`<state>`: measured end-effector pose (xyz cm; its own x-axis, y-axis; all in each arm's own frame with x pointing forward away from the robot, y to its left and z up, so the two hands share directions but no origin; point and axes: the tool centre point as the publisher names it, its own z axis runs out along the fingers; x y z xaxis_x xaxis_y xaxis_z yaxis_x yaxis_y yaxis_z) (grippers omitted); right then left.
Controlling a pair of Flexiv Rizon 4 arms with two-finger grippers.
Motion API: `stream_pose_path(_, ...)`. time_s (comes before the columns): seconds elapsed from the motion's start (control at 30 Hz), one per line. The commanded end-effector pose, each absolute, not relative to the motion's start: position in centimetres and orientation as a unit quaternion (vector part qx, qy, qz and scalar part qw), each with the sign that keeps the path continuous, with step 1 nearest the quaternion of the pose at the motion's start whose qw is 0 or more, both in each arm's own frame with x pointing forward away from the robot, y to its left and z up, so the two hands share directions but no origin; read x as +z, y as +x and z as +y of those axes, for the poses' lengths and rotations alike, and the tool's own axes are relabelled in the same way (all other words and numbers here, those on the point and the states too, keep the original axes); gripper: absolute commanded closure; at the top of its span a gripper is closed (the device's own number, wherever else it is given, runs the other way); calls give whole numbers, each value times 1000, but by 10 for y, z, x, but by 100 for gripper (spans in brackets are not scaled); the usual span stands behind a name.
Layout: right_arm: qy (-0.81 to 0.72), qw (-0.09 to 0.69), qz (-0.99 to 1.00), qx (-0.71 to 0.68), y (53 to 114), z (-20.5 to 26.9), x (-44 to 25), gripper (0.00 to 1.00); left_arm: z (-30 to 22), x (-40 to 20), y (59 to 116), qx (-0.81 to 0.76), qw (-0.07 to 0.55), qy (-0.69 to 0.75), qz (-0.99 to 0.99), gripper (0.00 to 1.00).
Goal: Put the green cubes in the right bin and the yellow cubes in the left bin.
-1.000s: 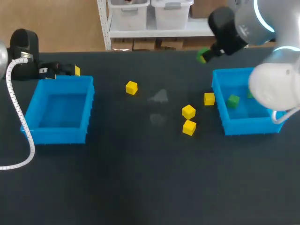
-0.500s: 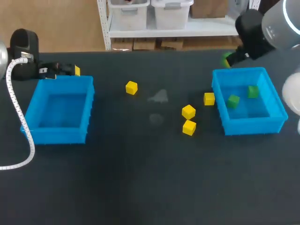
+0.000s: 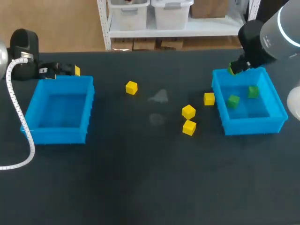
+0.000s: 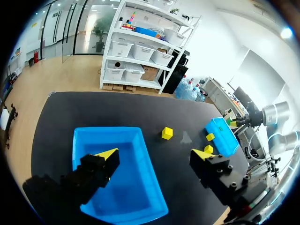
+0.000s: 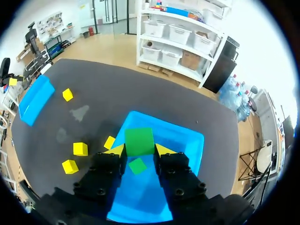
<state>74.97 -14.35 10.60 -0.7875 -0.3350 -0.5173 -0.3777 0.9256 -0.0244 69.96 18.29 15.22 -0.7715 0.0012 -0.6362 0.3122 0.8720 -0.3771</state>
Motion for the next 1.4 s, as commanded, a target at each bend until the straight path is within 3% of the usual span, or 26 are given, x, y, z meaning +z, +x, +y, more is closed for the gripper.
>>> stream_pose_path(0.03, -169, 282, 944, 6, 744, -144, 106, 100, 185, 151, 699, -242, 329, 88, 908, 0)
stream_pose_path(0.3, -159, 288, 944, 24, 743, -145, 110, 100, 185, 151, 699, -242, 329, 88, 908, 0)
stream_pose_path(0.33, -157, 288, 944, 29, 743, -145, 110, 92, 185, 151, 699, -242, 329, 88, 908, 0)
stream_pose_path(0.37, -156, 288, 944, 33, 743, -145, 111, 77, 185, 151, 699, -242, 329, 88, 908, 0)
stream_pose_path(0.4, -157, 288, 944, 38, 743, -145, 111, 56, 185, 151, 699, -242, 329, 88, 908, 0)
stream_pose_path(0.43, -158, 289, 943, 40, 743, -145, 111, 22, 185, 151, 699, -242, 329, 88, 908, 0)
stream_pose_path(0.47, -159, 289, 943, 41, 743, -145, 111, 0, 185, 151, 699, -242, 329, 88, 908, 0)
stream_pose_path(1.4, -165, 289, 942, 49, 742, -144, 112, 0, 187, 151, 708, -240, 325, 102, 909, 0)
